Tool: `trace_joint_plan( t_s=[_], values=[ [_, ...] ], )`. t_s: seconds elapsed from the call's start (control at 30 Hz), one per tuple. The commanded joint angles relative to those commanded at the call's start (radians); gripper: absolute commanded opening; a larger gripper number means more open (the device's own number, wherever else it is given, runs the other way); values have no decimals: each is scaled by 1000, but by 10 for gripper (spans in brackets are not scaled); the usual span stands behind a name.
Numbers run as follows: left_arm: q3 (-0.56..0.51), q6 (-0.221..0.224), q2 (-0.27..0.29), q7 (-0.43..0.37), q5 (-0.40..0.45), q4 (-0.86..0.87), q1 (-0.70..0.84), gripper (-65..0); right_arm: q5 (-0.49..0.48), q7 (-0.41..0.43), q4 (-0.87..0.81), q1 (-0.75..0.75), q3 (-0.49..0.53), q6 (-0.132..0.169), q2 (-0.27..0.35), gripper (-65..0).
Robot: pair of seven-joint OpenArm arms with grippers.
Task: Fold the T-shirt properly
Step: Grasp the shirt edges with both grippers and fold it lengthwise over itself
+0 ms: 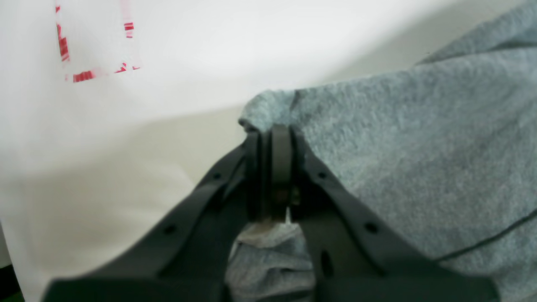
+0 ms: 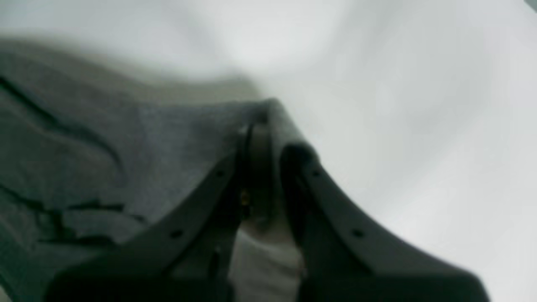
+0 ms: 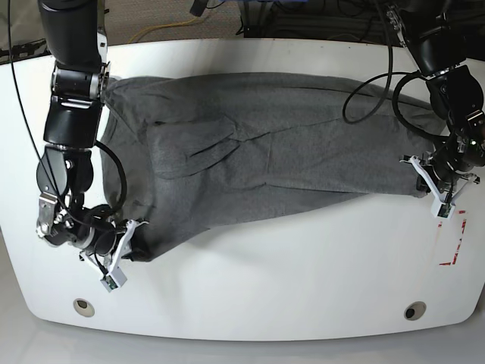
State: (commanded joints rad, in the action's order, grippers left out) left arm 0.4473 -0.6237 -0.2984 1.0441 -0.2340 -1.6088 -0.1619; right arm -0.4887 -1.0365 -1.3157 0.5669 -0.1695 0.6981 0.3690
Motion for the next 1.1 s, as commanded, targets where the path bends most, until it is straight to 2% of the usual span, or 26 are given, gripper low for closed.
trace_joint_plan(
  t_s=[0.17,0.2,0.33,0.4,0.5,0.67,0.77,0.93,1.0,1.1],
  values=[
    [-5,-5,-8,0,5,-12,15,-650,0,-103,-143,-51,-94,0,0,-650],
    [-6,-15,-21,0,5,-12,25,-650,-2,-115,-167,-63,-101,0,0,-650],
    [-43,-74,-44,0,5,-14,37,-575,-2,-153,-259,-117,-104,0,2,-650],
    [-34,-74,-44,0,5,-14,38,-585,-12,-169,-316,-163,-126,0,2,-650],
    [-2,-74,-44,0,5,-14,63,-647,-80,-196,-354,-222,-158,0,2,-650],
    [9,-74,-46,0,3,-14,74,-650,-204,-247,-358,-308,-244,0,8,-650],
    [9,-74,-69,0,3,-14,98,-650,-285,-267,-359,-377,-281,0,34,-650],
    [9,-74,-72,0,3,-14,106,-650,-376,-270,-359,-460,-287,0,44,-650],
    [11,-74,-74,0,3,-14,117,-650,-419,-272,-364,-503,-287,0,69,-650],
    [69,-74,-72,0,5,-78,163,-650,-493,-272,-405,-578,-288,0,80,-650]
  ],
)
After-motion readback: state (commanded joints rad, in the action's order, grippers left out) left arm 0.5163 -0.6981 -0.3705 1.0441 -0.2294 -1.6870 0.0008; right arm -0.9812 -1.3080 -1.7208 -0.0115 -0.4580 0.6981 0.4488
